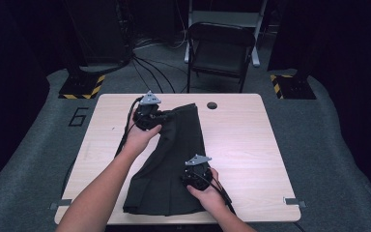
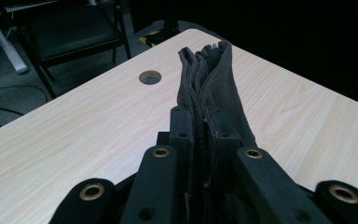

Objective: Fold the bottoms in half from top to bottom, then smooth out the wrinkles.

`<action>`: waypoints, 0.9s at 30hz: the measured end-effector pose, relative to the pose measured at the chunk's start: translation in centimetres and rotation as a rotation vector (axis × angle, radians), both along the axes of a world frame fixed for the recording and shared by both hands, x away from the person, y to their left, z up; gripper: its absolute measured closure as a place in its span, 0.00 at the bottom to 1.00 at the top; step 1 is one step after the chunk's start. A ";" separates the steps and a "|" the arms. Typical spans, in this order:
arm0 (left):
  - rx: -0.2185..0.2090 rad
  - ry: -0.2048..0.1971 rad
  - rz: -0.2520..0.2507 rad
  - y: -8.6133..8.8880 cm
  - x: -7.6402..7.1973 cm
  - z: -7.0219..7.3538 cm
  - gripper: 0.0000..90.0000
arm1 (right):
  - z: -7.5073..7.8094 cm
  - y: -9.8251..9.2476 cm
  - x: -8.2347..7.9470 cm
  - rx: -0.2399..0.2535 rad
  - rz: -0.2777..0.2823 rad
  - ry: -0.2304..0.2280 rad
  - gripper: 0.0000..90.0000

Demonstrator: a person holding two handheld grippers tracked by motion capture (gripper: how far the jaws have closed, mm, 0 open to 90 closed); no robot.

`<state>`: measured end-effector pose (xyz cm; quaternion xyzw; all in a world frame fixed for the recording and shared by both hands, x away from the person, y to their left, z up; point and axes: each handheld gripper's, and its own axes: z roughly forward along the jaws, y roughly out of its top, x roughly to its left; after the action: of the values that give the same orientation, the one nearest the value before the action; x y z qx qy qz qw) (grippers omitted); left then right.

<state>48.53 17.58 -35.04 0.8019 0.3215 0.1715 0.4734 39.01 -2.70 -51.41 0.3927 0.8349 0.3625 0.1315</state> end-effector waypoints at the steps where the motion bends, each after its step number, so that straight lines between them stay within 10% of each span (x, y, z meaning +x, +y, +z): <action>1: 0.000 -0.001 0.000 0.0 0.0 0.0 0.92 | 0.0 0.0 0.0 0.002 -0.002 0.000 0.58; 20: -0.020 -0.013 -0.049 1.3 -1.7 0.2 0.92 | 1.0 -1.2 0.3 0.047 -0.051 0.038 0.53; 27: -0.019 -0.010 -0.062 1.4 -2.0 0.3 0.92 | 3.0 -0.8 -1.2 0.131 -0.007 -0.099 0.56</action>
<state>46.51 18.98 -34.77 0.8061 0.2959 0.1576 0.4877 37.81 -3.49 -48.44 0.3851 0.8004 0.4349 0.1479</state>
